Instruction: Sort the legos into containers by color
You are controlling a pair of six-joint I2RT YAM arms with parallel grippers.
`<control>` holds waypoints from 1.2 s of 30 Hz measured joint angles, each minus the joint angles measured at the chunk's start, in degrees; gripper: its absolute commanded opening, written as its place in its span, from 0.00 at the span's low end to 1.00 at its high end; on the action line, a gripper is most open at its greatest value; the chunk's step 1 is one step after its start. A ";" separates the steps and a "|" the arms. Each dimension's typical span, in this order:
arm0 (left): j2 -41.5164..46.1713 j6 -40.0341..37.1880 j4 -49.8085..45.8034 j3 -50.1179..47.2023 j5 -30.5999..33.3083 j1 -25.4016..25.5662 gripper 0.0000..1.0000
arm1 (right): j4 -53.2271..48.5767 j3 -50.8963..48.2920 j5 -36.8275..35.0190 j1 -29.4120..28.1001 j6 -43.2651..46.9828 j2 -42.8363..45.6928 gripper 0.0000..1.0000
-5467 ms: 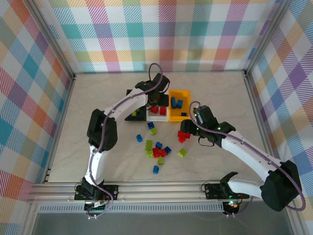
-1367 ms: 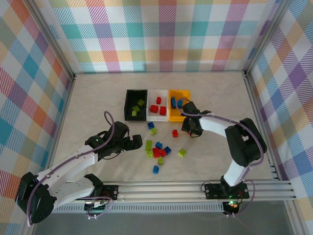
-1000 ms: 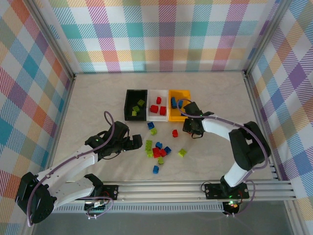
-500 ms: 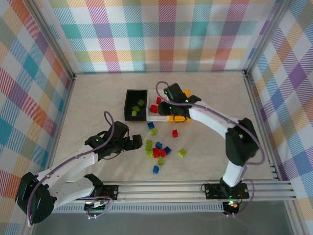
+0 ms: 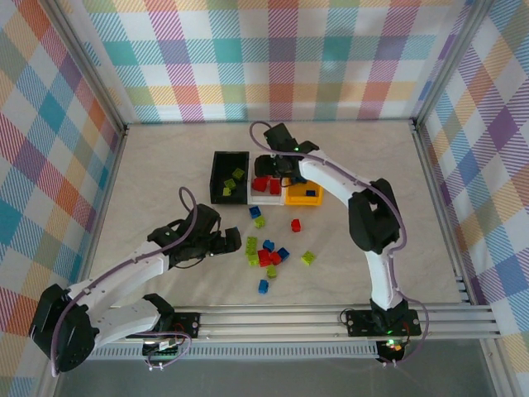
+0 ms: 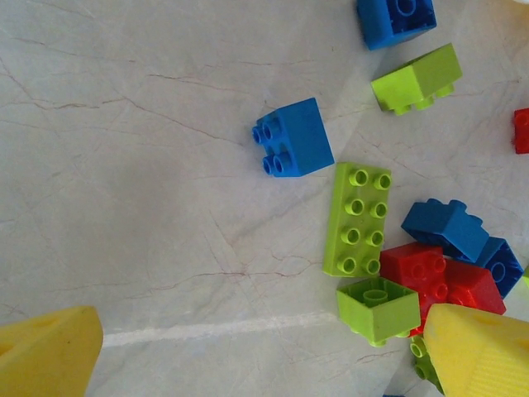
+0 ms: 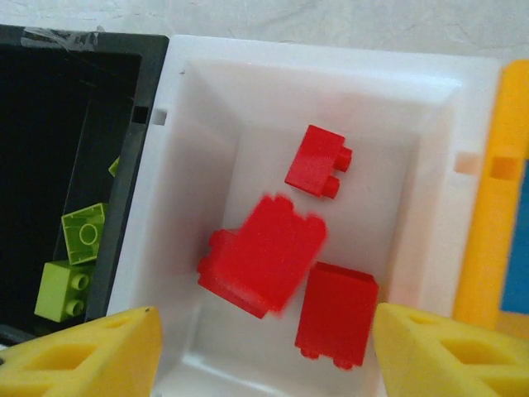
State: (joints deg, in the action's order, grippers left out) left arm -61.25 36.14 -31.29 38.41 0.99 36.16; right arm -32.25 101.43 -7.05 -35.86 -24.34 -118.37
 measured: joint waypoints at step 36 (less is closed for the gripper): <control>-59.25 -8.83 -1.29 52.04 5.18 16.28 0.71 | 0.66 -59.76 -5.31 5.97 -6.99 63.58 0.70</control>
State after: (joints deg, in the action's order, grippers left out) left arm -120.51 27.31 -32.58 90.45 6.17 52.45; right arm -31.59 41.67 -12.36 -29.89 -31.33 -54.78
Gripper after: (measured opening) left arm 0.739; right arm 0.702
